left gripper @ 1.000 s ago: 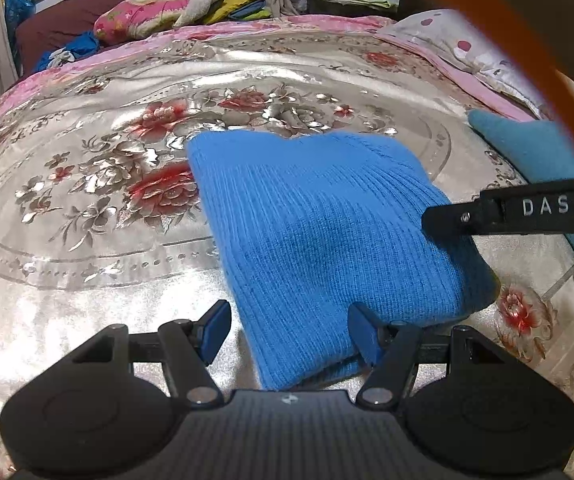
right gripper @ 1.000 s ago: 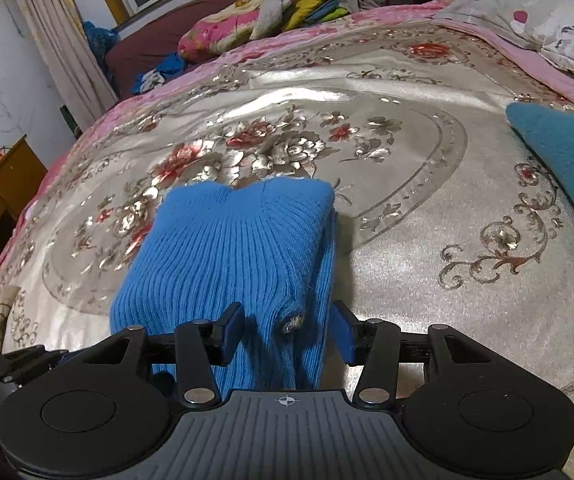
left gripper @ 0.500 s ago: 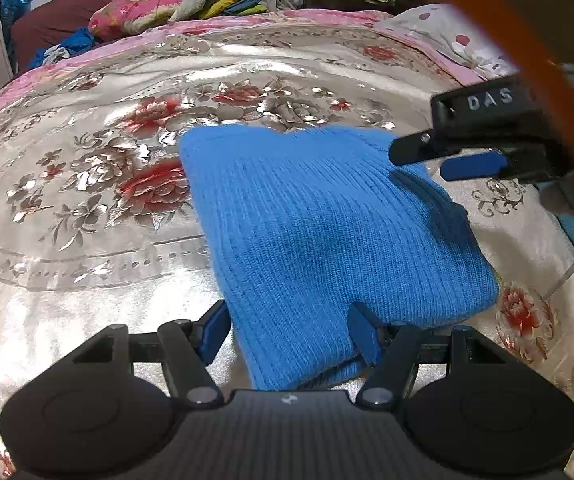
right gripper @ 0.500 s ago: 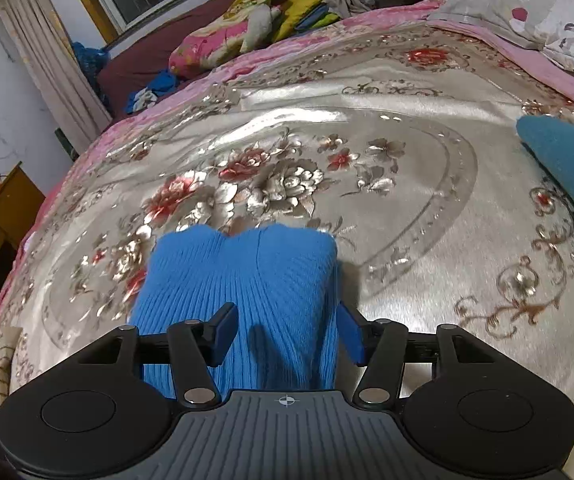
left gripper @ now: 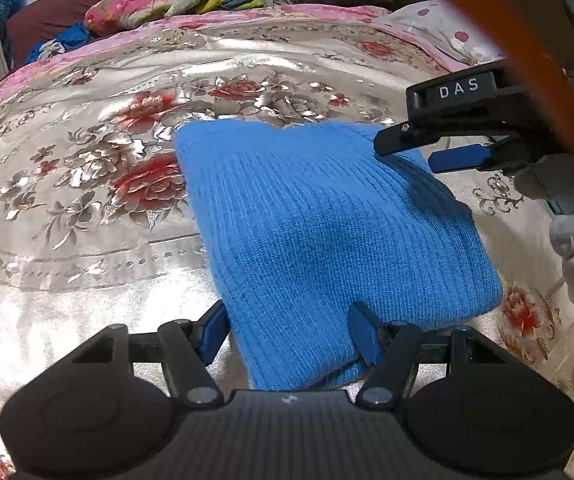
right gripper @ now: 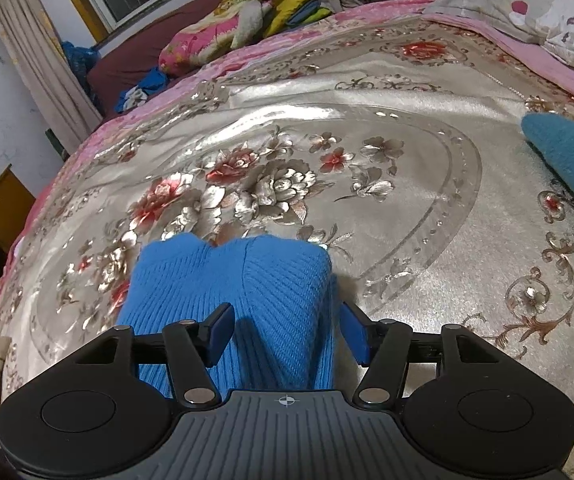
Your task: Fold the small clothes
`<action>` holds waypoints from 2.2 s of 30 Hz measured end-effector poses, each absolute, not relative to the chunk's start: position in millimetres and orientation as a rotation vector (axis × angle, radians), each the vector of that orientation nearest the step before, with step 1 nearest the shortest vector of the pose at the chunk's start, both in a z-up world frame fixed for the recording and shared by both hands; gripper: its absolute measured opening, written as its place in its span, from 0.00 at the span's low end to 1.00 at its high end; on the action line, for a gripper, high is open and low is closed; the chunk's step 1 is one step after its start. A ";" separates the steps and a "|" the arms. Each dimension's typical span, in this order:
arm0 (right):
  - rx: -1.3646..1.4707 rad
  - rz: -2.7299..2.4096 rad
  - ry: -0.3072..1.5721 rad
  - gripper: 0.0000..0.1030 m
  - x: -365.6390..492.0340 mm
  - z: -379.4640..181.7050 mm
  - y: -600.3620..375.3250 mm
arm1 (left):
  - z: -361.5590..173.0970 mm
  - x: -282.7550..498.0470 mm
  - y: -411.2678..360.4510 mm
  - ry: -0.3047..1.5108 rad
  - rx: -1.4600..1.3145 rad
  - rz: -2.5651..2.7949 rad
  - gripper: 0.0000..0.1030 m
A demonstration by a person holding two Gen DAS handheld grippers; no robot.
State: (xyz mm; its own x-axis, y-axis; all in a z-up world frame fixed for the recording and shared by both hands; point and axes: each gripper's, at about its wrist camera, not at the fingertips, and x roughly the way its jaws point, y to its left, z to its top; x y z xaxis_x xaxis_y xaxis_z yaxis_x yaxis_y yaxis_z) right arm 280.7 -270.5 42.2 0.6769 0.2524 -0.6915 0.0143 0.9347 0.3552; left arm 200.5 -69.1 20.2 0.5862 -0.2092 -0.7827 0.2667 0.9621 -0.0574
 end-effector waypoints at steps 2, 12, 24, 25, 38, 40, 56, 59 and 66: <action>0.367 0.137 0.823 0.57 284.3 41.5 -272.4 | 20.2 200.9 -68.1 0.906 0.066 -0.281 0.67; 0.450 0.126 0.831 0.58 313.1 36.0 -284.0 | 29.4 198.8 -60.4 0.886 0.065 -0.301 0.67; 0.433 0.159 0.813 0.10 326.5 35.4 -269.2 | 34.6 204.9 -51.7 0.873 0.046 -0.287 0.67; 0.433 0.170 0.797 0.09 323.5 40.8 -270.9 | 35.6 204.1 -51.0 0.866 0.041 -0.289 0.67; 0.398 0.135 0.725 0.16 291.1 55.8 -295.4 | 35.7 203.8 -41.6 0.846 -0.002 -0.266 0.67; 0.435 0.181 0.710 0.29 267.1 62.1 -302.8 | 37.3 195.8 -37.4 0.838 -0.003 -0.276 0.67; 0.566 0.361 0.812 0.08 185.8 14.2 -307.8 | 20.7 174.2 -42.8 0.845 -0.081 -0.296 0.60; 0.558 0.344 0.756 0.08 179.0 25.0 -326.5 | 22.2 169.8 -46.7 0.824 -0.055 -0.310 0.59; 0.544 0.337 0.862 0.09 184.9 -5.0 -320.1 | 12.5 171.0 -44.1 0.900 -0.009 -0.278 0.60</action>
